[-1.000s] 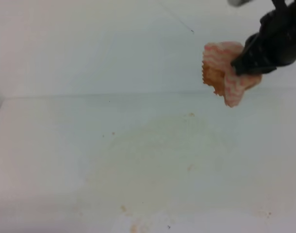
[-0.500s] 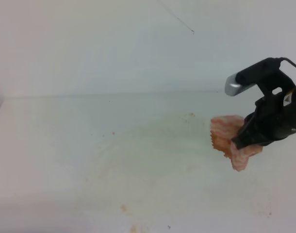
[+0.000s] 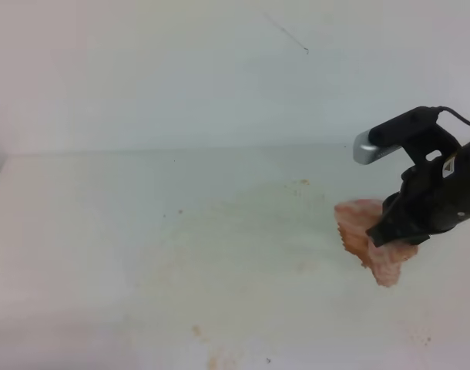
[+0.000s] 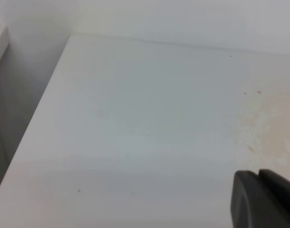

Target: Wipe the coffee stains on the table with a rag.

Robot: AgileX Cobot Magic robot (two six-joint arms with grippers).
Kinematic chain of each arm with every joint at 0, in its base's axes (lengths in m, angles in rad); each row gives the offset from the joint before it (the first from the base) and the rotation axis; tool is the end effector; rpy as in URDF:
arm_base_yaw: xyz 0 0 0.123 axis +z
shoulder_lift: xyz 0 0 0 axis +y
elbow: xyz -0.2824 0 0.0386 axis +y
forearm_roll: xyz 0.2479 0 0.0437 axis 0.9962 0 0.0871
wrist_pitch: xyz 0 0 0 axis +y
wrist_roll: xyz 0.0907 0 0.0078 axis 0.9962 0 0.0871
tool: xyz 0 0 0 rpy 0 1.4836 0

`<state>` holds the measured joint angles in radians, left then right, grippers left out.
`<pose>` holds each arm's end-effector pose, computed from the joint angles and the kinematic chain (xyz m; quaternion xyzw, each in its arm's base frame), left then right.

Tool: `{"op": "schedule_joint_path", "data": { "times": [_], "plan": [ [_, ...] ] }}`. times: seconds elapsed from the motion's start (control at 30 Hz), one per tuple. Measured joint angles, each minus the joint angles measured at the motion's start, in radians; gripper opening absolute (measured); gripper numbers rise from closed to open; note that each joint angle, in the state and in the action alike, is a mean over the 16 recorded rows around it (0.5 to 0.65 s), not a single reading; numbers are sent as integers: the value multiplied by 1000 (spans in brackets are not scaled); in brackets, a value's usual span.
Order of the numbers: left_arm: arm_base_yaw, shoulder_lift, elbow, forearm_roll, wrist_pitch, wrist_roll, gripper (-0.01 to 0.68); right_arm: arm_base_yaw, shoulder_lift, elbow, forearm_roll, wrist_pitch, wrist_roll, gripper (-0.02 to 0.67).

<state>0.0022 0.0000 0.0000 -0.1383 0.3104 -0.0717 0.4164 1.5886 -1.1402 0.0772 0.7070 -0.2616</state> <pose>0.0542 -0.0037 0.1853 -0.0670 0.7776 -0.0791 0.6201 0.2997 0.1376 0.2569 -0.3009 0.9202 0.0507 0.2453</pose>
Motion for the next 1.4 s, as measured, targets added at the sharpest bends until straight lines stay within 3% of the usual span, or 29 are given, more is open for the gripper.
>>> {"op": "schedule_joint_path", "data": {
  "times": [0.2,0.3,0.6,0.83,1.17,1.4],
  "plan": [
    [0,0,0,0,0,0,-3,0,-15,-36,0,60,2,285],
    [0,0,0,0,0,0,-3,0,-39,-63,-6,100,3,302],
    [0,0,0,0,0,0,-3,0,-232,-113,-92,179,35,142],
    [0,0,0,0,0,0,-3,0,-479,19,-215,93,127,20],
    [0,0,0,0,0,0,-3,0,-756,348,-296,-103,231,2],
    [0,0,0,0,0,0,-3,-1,-809,448,-295,-110,236,2]
  ]
}}
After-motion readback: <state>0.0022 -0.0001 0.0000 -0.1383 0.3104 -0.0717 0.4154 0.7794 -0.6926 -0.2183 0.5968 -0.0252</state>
